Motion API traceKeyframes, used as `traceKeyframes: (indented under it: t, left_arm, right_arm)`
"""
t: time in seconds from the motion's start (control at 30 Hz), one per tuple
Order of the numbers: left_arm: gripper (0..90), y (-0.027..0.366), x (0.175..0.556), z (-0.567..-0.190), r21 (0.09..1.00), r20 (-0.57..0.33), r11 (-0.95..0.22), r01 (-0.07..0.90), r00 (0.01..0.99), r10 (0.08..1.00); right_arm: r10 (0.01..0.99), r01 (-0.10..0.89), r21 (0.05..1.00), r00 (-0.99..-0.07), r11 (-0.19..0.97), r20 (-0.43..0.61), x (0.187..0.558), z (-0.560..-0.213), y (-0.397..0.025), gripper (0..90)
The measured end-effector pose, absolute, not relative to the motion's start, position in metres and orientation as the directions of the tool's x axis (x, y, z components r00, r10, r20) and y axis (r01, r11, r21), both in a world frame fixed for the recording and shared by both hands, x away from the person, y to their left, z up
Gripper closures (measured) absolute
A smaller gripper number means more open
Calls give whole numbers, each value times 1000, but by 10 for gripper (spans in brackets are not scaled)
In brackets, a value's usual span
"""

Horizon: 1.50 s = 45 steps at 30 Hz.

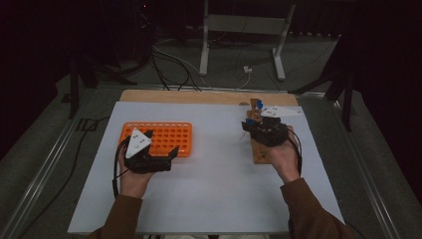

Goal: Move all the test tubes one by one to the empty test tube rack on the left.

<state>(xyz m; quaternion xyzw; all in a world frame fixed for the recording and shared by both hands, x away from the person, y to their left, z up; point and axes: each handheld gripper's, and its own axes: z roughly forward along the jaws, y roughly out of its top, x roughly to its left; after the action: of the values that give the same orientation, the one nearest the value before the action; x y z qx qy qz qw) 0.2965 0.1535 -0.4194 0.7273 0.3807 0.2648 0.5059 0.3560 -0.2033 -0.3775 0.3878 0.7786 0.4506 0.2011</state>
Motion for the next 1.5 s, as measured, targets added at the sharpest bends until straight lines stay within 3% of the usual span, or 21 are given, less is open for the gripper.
traceKeyframes:
  t: [0.6, 0.83, 1.07, 1.33, 1.5]
  left_arm:
    - [45, 83, 318, -425, 922, 34, -282, 265, 670, 742]
    - [190, 63, 319, -427, 920, 39, -298, 253, 700, 713]
    - [503, 53, 318, -427, 922, 49, -308, 233, 719, 693]
    - [755, 48, 318, -431, 918, 46, -324, 229, 749, 661]
    - [784, 47, 319, -433, 917, 33, -324, 234, 763, 646]
  right_arm:
    - [699, 417, 849, -710, 325, 81, 349, -378, -162, 762]
    - [670, 410, 843, -738, 347, 83, 345, -380, -148, 762]
    - [650, 413, 842, -753, 347, 102, 343, -381, -139, 762]
    - [643, 422, 836, -758, 351, 112, 342, -382, -135, 762]
    - [645, 430, 834, -754, 346, 121, 343, -384, -137, 752]
